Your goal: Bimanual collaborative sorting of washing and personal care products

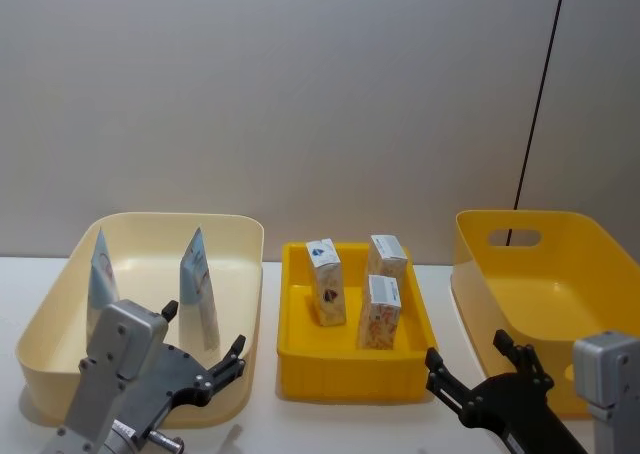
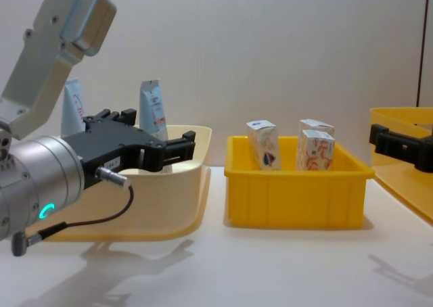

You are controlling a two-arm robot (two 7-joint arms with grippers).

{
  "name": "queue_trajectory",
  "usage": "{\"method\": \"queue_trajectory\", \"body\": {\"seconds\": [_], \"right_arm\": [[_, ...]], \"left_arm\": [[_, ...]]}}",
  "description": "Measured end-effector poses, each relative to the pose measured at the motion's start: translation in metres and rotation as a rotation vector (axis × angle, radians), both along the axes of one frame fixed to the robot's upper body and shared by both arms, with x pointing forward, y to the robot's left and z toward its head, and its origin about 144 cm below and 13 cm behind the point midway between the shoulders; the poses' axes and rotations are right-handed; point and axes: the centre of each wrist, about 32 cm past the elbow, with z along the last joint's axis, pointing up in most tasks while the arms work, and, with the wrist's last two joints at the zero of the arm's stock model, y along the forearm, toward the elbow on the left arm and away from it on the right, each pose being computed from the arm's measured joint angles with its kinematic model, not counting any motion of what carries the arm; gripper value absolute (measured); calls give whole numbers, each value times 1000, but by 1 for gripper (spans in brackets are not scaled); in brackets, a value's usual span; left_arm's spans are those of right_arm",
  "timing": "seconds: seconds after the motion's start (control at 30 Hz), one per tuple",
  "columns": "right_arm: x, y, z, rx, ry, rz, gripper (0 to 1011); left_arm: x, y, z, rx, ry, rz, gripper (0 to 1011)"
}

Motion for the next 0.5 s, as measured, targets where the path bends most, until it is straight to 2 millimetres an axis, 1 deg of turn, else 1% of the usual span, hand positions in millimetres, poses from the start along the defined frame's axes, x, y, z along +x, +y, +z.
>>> {"method": "queue_trajectory", "body": {"seconds": [0.5], "right_arm": [[0, 0, 0, 0, 0, 0, 1001]], "left_arm": [[0, 0, 0, 0, 0, 0, 1000]]}}
